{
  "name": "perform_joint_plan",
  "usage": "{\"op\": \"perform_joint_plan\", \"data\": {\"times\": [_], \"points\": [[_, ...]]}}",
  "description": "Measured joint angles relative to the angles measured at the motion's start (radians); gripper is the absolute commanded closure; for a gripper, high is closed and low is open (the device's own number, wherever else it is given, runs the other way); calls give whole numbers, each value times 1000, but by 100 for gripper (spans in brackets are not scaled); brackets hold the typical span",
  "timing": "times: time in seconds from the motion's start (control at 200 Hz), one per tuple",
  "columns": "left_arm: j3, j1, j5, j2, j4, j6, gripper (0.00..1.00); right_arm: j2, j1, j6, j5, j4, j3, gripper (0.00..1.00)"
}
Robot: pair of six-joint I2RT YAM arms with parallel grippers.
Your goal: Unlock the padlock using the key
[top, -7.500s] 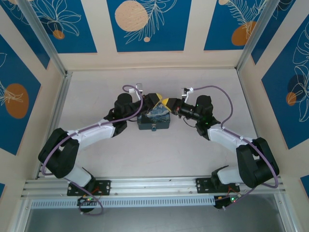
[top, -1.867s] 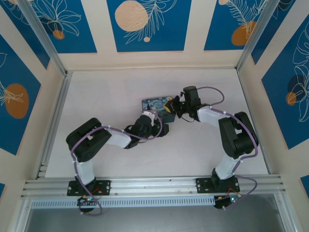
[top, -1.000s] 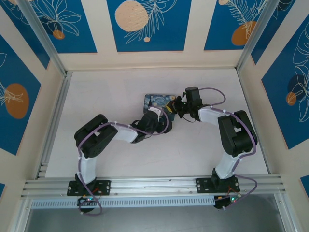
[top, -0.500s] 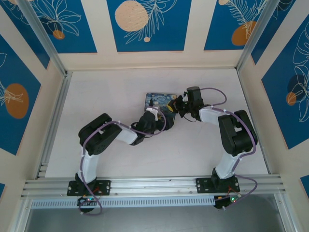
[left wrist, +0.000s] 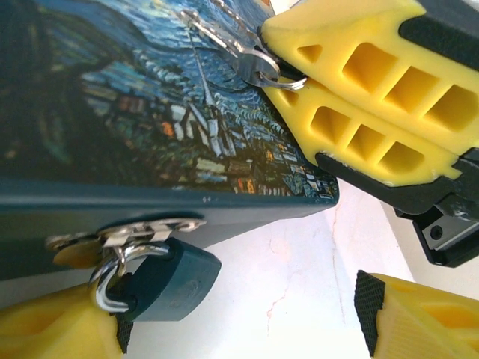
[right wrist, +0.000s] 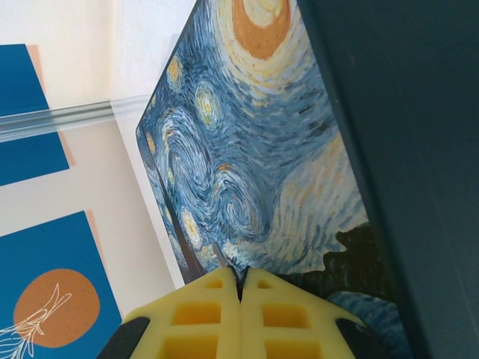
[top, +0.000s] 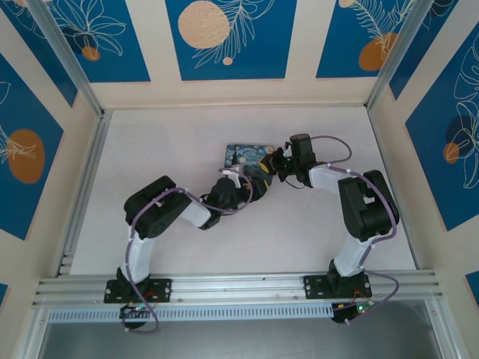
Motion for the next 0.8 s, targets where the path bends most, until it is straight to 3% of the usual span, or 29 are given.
{"op": "perform_joint_plan", "data": {"times": [0.34,0.8], "points": [[-33,-2,-32,30,121,-103,27,4,-1,0,-6,7,0,100],[9,-20,-142,30,20,-160,43,4,-1,0,-6,7,0,100]]}}
